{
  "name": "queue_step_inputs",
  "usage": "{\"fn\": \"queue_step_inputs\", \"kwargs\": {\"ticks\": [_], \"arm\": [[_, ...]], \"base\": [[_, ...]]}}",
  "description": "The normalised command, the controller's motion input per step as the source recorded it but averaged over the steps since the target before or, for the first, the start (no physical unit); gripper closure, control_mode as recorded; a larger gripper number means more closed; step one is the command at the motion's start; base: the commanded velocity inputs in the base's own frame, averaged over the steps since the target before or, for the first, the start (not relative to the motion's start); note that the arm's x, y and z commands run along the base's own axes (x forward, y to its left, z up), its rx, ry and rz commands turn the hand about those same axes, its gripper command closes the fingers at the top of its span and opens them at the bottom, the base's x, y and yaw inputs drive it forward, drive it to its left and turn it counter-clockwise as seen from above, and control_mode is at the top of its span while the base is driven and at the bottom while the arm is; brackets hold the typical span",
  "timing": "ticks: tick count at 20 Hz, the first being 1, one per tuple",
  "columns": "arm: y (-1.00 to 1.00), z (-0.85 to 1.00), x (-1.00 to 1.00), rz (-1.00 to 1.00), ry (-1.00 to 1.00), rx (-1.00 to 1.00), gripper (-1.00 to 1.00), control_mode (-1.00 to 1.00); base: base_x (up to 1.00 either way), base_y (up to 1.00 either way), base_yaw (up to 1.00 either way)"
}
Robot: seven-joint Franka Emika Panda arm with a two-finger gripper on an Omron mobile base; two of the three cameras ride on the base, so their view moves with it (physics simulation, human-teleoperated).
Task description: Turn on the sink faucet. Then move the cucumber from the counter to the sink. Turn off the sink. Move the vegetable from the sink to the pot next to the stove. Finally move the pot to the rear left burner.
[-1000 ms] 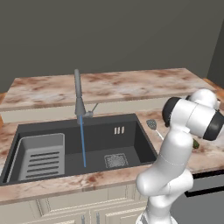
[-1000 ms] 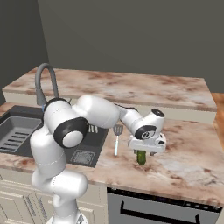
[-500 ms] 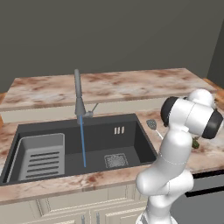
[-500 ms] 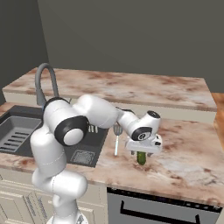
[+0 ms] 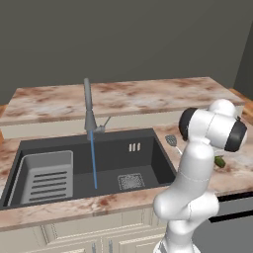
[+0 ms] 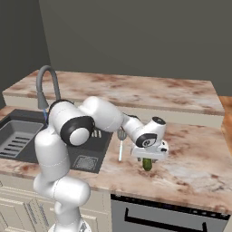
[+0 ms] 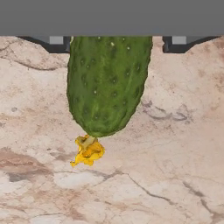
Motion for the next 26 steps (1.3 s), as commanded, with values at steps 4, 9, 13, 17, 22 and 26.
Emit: {"fn": "queue_step_inputs", "kwargs": {"ticks": [4, 9, 13, 17, 22, 26], "arm": [[0.00, -0.09, 0.01, 0.00, 0.01, -0.01, 1.00, -1.00], [0.05, -0.06, -0.01, 0.00, 0.00, 0.00, 1.00, -1.00], [0.44, 0.22, -0.18, 0.00, -0.06, 0.00, 1.00, -1.00], [0.63, 0.56, -0.24, 0.00, -0.10, -0.01, 1.00, -1.00], [0.91, 0.53, -0.02, 0.00, -0.03, -0.04, 1.00, -1.00], [1.00, 0.39, 0.00, 0.00, 0.00, -0.06, 1.00, -1.00]], "base": [[0.00, 0.00, 0.00], [0.00, 0.00, 0.00], [0.00, 0.00, 0.00], [0.00, 0.00, 0.00], [0.00, 0.00, 0.00], [0.00, 0.00, 0.00]]}}
